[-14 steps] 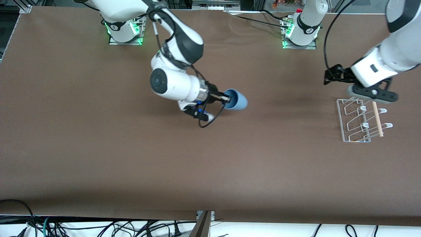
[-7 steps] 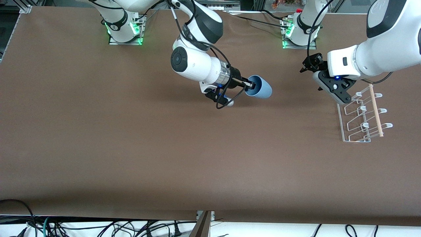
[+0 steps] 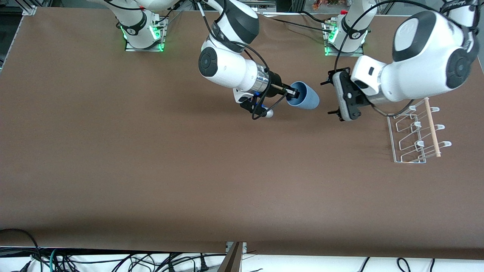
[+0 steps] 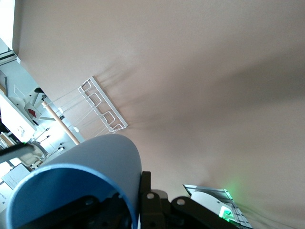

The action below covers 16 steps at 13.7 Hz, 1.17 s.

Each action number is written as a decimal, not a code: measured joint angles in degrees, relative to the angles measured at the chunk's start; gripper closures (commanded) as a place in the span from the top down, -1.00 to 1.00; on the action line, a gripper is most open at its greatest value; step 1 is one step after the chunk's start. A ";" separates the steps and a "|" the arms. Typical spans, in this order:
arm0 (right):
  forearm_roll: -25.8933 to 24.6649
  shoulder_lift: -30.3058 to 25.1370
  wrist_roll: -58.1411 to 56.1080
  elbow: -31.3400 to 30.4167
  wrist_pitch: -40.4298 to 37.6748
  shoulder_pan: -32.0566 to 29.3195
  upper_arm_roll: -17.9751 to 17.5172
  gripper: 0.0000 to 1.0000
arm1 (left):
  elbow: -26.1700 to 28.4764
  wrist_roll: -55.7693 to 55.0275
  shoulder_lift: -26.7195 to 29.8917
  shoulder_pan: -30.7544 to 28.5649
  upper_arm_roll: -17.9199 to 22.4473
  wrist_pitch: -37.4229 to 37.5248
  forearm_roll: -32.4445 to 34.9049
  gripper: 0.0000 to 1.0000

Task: Transfer cup to left arm and place on rack
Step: 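Grasp the cup rim with the left gripper beside the right gripper, then open the right gripper and withdraw it while the left gripper holds the cup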

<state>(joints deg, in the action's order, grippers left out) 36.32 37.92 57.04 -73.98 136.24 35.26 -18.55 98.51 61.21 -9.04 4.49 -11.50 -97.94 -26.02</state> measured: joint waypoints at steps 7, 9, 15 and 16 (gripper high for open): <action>0.02 0.11 0.05 0.17 0.00 -0.14 0.07 -1.00 | 4.17 10.51 -0.13 0.09 -4.96 -7.46 -1.19 0.76; 0.06 0.11 0.07 0.26 0.00 -0.14 0.07 -1.00 | 4.93 13.30 -0.13 -0.09 -4.94 -7.63 -3.31 0.23; 0.38 0.17 0.59 0.40 -0.01 -0.27 0.10 -1.00 | 5.40 15.39 -0.12 -0.45 -4.91 -7.97 -4.24 -0.33; 0.57 0.17 0.59 0.40 -0.01 -0.30 0.10 -0.50 | 5.39 15.41 -0.12 -0.47 -4.90 -8.00 -4.31 -0.32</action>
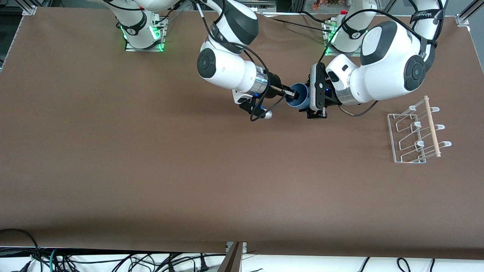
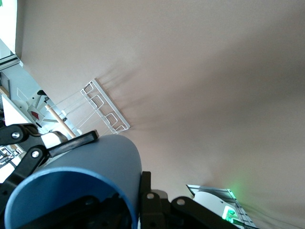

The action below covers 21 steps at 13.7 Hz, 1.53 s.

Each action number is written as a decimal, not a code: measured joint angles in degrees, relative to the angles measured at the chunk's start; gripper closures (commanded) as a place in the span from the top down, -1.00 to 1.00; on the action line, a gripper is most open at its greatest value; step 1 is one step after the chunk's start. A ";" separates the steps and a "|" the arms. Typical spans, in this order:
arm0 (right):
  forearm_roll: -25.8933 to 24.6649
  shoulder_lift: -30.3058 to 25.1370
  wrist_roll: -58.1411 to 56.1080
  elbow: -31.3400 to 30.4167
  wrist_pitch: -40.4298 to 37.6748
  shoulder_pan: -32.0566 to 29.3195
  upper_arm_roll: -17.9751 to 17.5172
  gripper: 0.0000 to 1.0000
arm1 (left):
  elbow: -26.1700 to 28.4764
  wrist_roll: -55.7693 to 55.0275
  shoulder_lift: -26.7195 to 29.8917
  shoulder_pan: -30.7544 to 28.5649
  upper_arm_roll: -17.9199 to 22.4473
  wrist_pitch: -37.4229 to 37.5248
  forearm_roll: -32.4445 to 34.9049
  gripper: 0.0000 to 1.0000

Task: Transfer cup to left arm and place on rack
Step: 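Open the right gripper and withdraw it while the left gripper holds the cup, then carry the cup with the left gripper over the wire rack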

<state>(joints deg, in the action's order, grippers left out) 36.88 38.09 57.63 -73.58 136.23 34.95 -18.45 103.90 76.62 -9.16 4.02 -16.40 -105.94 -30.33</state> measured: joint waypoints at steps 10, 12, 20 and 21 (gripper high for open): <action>1.54 -2.78 0.07 1.99 -8.67 -6.30 0.18 0.95 | -0.02 -0.04 0.01 -0.57 0.57 3.32 0.60 -0.29; 1.51 -3.93 -0.40 2.10 -19.41 -11.74 0.52 0.95 | -0.96 -2.13 0.14 -0.68 0.61 5.90 5.50 -0.29; -5.97 -11.40 -22.22 2.72 -54.03 -38.68 2.66 0.97 | -2.60 -15.06 0.44 0.55 -0.14 16.77 29.33 -0.50; -10.24 -12.29 -24.57 2.73 -54.21 -39.43 4.05 0.97 | -2.67 -17.60 0.38 1.23 -0.17 18.90 33.92 -0.50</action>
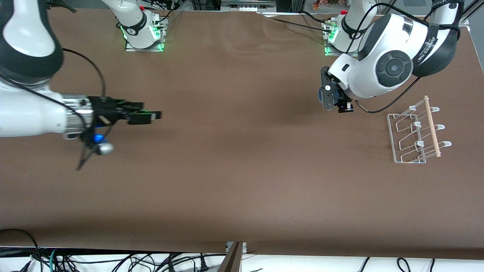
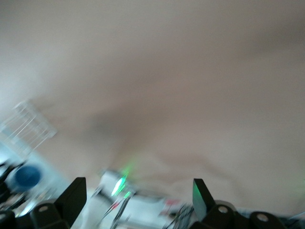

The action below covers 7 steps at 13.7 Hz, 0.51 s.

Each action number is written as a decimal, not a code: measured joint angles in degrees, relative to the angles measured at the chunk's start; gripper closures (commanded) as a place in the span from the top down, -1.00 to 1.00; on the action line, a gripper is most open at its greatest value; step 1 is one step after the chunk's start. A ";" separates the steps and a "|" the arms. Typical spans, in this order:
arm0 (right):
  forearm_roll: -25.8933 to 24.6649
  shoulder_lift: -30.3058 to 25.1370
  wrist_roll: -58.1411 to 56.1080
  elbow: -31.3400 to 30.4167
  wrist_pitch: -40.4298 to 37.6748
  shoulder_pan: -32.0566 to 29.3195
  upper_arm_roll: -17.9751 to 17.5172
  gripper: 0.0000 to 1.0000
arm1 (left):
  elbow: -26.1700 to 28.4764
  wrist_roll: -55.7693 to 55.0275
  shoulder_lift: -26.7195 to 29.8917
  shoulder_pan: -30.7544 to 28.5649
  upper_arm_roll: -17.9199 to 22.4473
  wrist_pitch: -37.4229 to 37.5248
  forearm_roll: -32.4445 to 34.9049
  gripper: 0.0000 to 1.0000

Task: Transfer cup to left arm and place on rack
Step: 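Carry the cup with the left gripper over the wire rack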

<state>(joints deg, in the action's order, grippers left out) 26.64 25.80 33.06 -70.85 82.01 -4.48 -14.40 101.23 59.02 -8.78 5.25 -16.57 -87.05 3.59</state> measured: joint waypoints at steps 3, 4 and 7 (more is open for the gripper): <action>-6.66 -1.09 -8.25 -0.01 0.01 -0.82 3.85 0.97 | -1.41 -7.29 -1.29 3.02 -0.07 8.37 14.79 -0.47; -7.25 -1.08 -10.80 -0.05 0.01 -1.74 4.93 0.97 | -1.84 -9.57 -2.61 4.22 -0.09 10.23 19.98 -0.45; -9.33 -1.40 -13.98 -0.07 -0.03 -3.39 7.50 0.97 | -1.94 -17.50 -9.62 7.21 -0.11 16.66 34.21 -0.44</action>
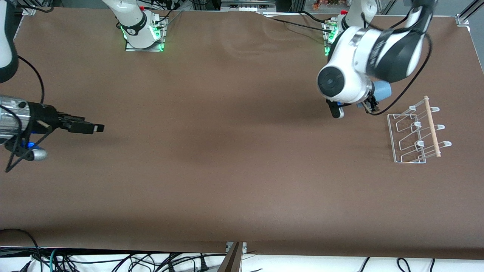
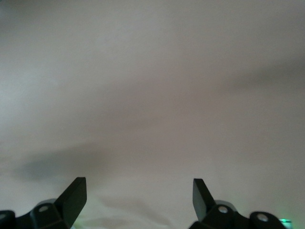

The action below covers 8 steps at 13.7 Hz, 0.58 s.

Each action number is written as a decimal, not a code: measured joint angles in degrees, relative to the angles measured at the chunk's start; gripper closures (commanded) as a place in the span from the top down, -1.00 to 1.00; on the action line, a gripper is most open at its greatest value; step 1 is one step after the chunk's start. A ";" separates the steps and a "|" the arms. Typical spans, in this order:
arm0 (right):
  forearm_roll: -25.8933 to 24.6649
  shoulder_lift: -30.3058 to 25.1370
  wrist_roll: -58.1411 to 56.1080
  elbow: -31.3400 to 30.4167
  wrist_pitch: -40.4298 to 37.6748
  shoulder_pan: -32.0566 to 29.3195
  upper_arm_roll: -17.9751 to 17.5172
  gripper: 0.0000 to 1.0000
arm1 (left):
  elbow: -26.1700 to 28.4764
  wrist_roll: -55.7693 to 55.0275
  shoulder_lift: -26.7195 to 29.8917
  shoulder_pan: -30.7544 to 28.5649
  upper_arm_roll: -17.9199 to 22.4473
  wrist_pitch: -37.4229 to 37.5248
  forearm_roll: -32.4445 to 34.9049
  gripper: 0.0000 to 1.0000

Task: Transfer cup to left arm and place on rack
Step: 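Carry the cup with the left gripper over the wire rack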

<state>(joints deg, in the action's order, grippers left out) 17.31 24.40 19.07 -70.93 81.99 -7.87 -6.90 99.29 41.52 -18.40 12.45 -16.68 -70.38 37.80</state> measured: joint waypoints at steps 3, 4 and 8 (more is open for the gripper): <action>-2.94 -0.90 -0.05 -0.89 1.04 0.25 -0.31 0.97 | -0.08 -6.31 -9.24 2.00 0.08 4.02 12.54 -0.47; -3.49 -2.13 -0.12 -3.16 3.45 0.48 -0.49 0.97 | -0.10 -8.04 -11.49 1.97 0.44 4.50 15.70 -0.47; -8.72 -13.79 -2.16 -23.22 18.73 3.46 -1.74 0.97 | 2.03 -13.93 -14.76 -1.01 2.26 5.28 23.65 -0.48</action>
<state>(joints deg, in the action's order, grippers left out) 8.59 10.61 16.92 -94.15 100.72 -4.41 -8.64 101.32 27.59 -33.16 11.45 -14.43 -65.10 61.45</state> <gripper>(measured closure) 0.013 0.189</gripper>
